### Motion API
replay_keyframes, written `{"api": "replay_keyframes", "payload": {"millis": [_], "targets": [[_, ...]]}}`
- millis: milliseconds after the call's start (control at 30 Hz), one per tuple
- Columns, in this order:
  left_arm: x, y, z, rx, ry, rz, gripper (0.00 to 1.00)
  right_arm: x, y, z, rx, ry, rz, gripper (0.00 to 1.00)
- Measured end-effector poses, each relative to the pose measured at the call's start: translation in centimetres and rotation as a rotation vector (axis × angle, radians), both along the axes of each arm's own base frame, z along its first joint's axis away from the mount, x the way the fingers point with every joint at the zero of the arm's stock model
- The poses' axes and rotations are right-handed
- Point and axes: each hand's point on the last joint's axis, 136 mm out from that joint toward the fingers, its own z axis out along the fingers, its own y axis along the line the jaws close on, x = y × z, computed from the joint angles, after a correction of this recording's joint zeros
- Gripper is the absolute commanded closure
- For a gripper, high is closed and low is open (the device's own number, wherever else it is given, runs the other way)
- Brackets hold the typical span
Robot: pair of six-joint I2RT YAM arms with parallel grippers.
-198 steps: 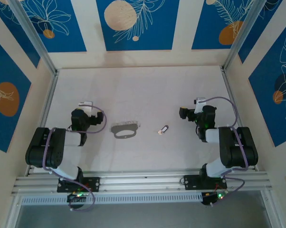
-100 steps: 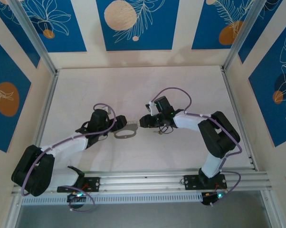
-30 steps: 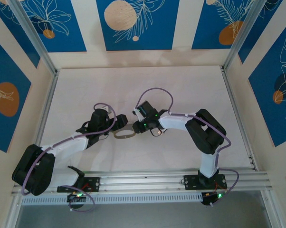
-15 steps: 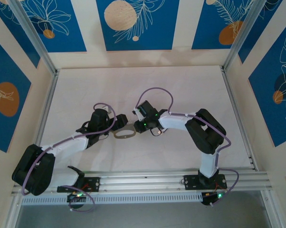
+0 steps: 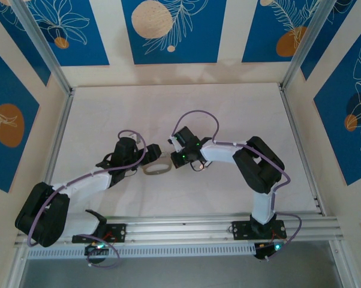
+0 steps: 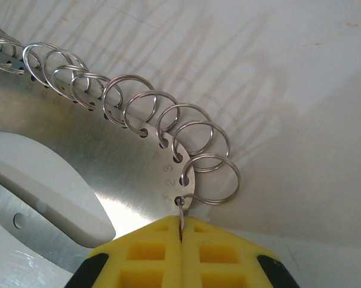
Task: Put the keys on the keyring
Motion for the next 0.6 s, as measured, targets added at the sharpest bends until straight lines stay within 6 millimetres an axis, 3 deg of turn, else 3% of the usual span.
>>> {"api": "replay_keyframes", "payload": {"millis": [100,267,433,600], "targets": [[0.1,-0.1,0.2,-0.004,-0.007,0.0,0.12,0.4,-0.4,0.6,0.014,-0.005,-0.012,1.0],[0.0,-0.3,1.0,-0.02,-0.028,-0.012,0.11,0.8,-1.3,4.0,0.092,-0.034,-0.028,1.0],[0.1,-0.3,3.0,-0.04,-0.076,-0.014,0.1,1.0,-1.6,8.2,0.207,-0.083,-0.022,1.0],[0.3,-0.6,6.0,-0.034,-0.156,-0.056,0.13,0.5,-2.2,10.8,0.297,-0.105,-0.012,1.0]]}}
